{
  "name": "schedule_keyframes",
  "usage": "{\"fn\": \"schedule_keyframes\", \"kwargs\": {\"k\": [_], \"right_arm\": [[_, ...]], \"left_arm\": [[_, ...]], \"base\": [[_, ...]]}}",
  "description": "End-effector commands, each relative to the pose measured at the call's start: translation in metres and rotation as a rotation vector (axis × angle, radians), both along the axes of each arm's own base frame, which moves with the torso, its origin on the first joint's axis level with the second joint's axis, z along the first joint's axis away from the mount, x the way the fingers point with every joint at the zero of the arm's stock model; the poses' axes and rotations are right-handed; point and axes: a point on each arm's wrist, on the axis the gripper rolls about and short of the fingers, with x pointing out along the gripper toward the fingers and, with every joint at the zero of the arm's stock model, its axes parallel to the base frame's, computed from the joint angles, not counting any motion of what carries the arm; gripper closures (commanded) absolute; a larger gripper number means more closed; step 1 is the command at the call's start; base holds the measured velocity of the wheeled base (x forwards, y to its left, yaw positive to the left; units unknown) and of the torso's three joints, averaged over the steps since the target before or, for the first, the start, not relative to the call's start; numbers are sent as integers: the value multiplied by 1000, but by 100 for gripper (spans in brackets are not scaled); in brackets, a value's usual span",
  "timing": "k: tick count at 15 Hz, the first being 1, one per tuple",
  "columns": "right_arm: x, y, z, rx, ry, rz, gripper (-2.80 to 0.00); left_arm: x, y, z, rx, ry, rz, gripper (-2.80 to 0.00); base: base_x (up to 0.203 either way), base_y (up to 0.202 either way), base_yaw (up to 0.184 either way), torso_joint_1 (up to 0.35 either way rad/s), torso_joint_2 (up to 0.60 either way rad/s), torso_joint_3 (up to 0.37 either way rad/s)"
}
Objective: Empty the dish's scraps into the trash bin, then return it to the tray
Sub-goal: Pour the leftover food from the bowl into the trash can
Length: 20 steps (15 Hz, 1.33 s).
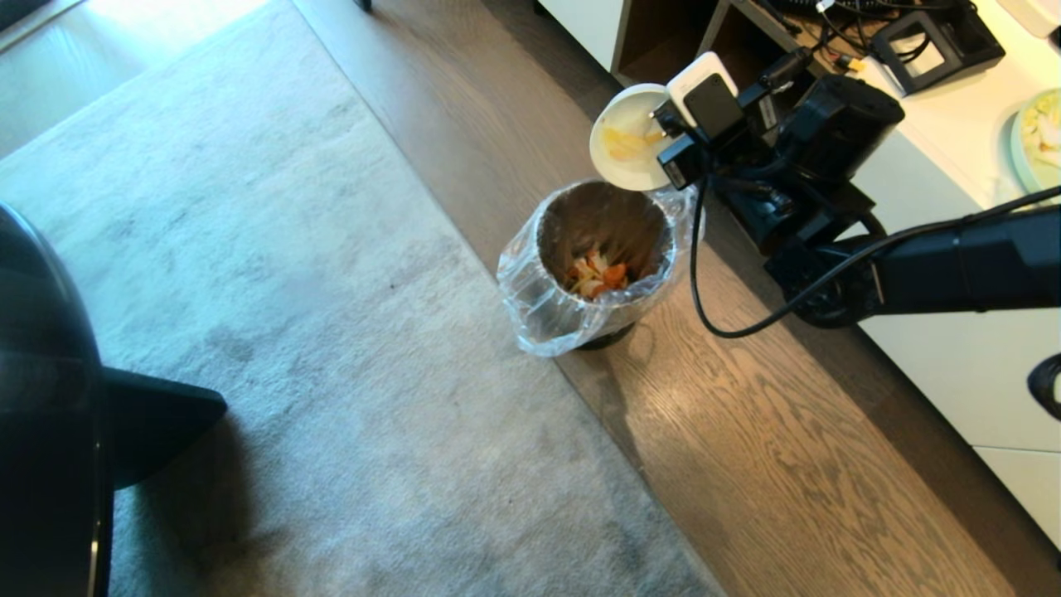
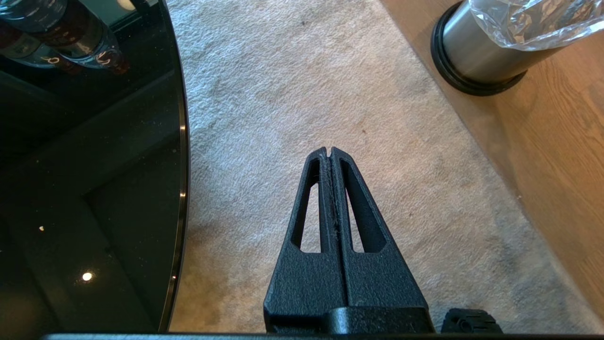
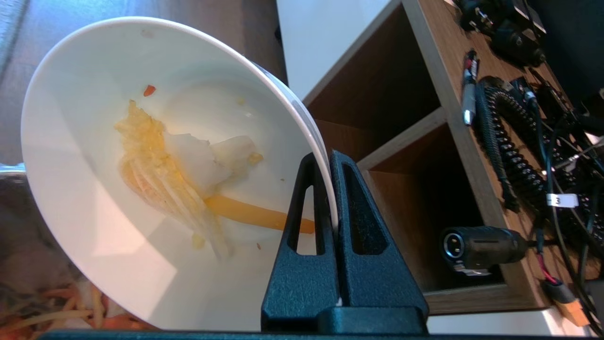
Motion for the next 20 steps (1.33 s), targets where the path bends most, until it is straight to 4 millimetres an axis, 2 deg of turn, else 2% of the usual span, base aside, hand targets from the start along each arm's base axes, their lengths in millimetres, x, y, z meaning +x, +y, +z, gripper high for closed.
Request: {"fn": "schedule_keyframes", "kwargs": {"k": [1, 5, 10, 15, 20], "right_arm": [[-8, 13, -13, -19, -7, 25, 0], [-14, 15, -28, -50, -76, 5, 0], [-16, 18, -36, -133, -292, 63, 0], [-17, 22, -38, -204, -342, 113, 0], [-13, 15, -41, -237, -351, 75, 0]], "left_arm": [[0, 0, 0, -1, -1, 1, 0], [0, 0, 0, -1, -1, 1, 0], [0, 0, 0, -1, -1, 1, 0], [0, 0, 0, -1, -1, 1, 0], [0, 0, 0, -1, -1, 1, 0]], "base": [[0, 0, 0, 0, 0, 0], [0, 0, 0, 0, 0, 0], [0, 0, 0, 0, 0, 0], [0, 0, 0, 0, 0, 0], [0, 0, 0, 0, 0, 0]]}}
